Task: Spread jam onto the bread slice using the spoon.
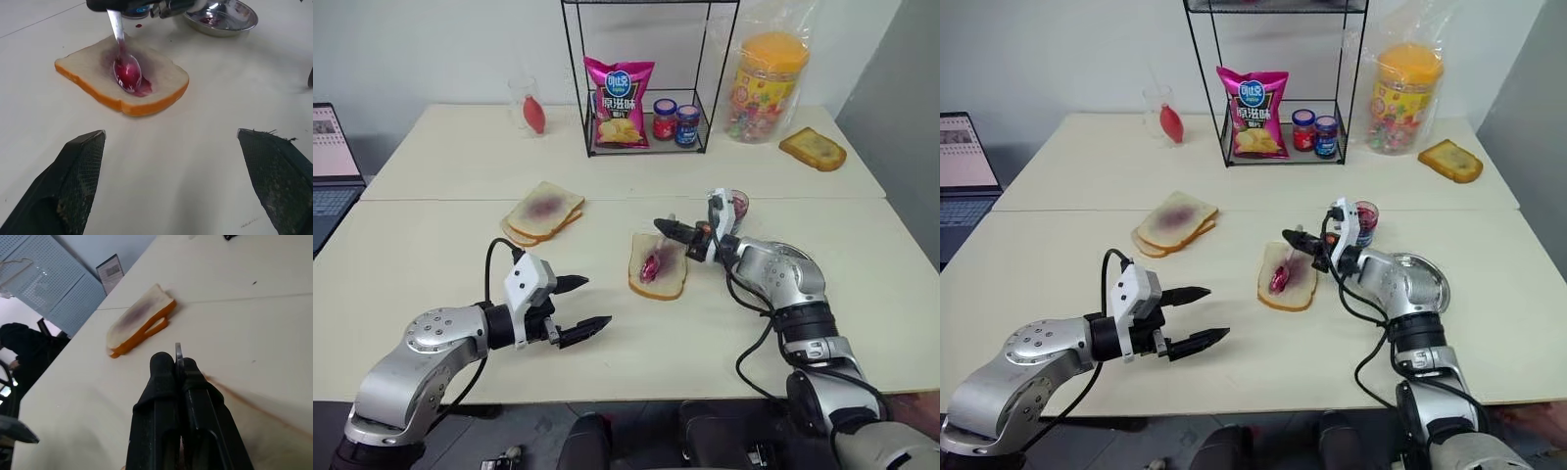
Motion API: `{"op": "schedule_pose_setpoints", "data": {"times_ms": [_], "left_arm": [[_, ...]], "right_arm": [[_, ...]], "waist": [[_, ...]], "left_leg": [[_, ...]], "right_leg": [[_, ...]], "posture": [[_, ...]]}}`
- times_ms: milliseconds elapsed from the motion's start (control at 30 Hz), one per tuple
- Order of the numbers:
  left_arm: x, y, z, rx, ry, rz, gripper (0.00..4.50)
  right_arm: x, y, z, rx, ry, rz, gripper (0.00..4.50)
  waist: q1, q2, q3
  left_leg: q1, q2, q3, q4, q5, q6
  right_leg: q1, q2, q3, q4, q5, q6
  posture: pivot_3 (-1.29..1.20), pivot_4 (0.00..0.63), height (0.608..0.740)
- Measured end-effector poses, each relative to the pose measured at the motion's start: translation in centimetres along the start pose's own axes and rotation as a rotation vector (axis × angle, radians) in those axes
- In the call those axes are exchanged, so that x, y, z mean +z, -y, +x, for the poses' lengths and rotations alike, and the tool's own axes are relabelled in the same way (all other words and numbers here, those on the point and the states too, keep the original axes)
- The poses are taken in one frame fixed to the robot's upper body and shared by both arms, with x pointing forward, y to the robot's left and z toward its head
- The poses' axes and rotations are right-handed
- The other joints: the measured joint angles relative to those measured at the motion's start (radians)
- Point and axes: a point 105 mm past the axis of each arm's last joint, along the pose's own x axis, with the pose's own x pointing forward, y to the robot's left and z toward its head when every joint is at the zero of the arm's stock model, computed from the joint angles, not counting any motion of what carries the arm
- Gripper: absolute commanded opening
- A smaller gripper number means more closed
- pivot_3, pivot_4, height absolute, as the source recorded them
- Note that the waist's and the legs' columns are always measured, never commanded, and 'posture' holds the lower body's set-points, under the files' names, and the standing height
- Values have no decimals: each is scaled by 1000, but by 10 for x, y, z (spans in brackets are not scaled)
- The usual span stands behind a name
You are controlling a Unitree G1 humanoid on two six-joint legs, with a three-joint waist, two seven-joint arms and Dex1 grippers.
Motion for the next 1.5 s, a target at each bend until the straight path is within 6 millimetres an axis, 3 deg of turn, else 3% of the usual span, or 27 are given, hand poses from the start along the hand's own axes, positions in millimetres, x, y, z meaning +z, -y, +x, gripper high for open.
{"op": "schedule_pose_setpoints", "data": {"times_ms": [133, 300, 467, 567, 667, 733, 900, 1200, 1433, 1500], "left_arm": [[0, 1, 2, -9, -2, 2, 4500], [1, 1, 4, -14, 2, 10, 4500], [1, 1, 3, -13, 6, 13, 4500], [0, 2, 3, -12, 4, 10, 4500], [-1, 2, 3, -11, 1, 6, 4500], [-1, 2, 3, -12, 1, 5, 4500], [-1, 2, 2, -13, -2, 7, 4500], [-1, 2, 2, -15, -3, 10, 4500], [0, 2, 3, -14, -2, 13, 4500], [0, 2, 2, -14, -2, 13, 4500]], "right_arm": [[17, 12, -2, -38, 28, -45, 10], [29, 9, -4, -21, 61, 7, 10], [35, -28, -7, 151, 54, 135, 10], [15, -39, -14, 199, -5, 161, 10], [-20, -27, -16, 140, -80, 198, 10], [-28, -22, -16, 112, -96, 185, 10], [-23, -10, -12, 73, -56, 128, 10], [4, 17, -5, -51, 56, 48, 10], [17, 24, -11, -54, 66, 34, 10], [20, 17, -16, -6, 57, 78, 10]], "waist": [[-2, 0, 0], [-2, 0, 0], [-2, 0, 0], [-1, 0, 0], [-2, 0, 0], [-2, 0, 0], [-4, 0, 0], [-2, 0, 0], [0, 0, 0], [-1, 0, 0]], "left_leg": [[0, 0, 0, -1, 0, 0], [-1, 1, 0, -3, 0, 0], [-2, 1, -1, -3, 0, 0], [-1, 1, -1, -3, 0, 0], [-1, 0, 0, -2, 0, 0], [-1, 0, 1, -1, 0, 0], [0, 1, 0, -1, 0, 0], [0, 0, 1, -1, 0, 0], [0, 0, 0, -1, 0, 0], [-1, 0, 0, -1, 0, 0]], "right_leg": [[-1, 0, 0, 0, 1, -2], [-2, 0, 0, 0, 2, -5], [-2, 0, -1, 0, 2, -5], [-1, 0, -1, 0, 0, -3], [-2, 0, 0, 0, -1, -1], [-2, 0, 1, 0, 0, -1], [-1, 1, 0, 0, 0, -1], [-1, 0, 1, 0, 0, -2], [-1, 0, 1, 0, 0, -1], [-1, 0, 0, 0, 1, -2]], "posture": [[0, 150, 740], [0, 150, 740], [0, 150, 740], [0, 150, 740], [0, 150, 740], [0, 150, 740], [0, 150, 740], [0, 150, 740], [0, 150, 740], [0, 150, 740]]}}
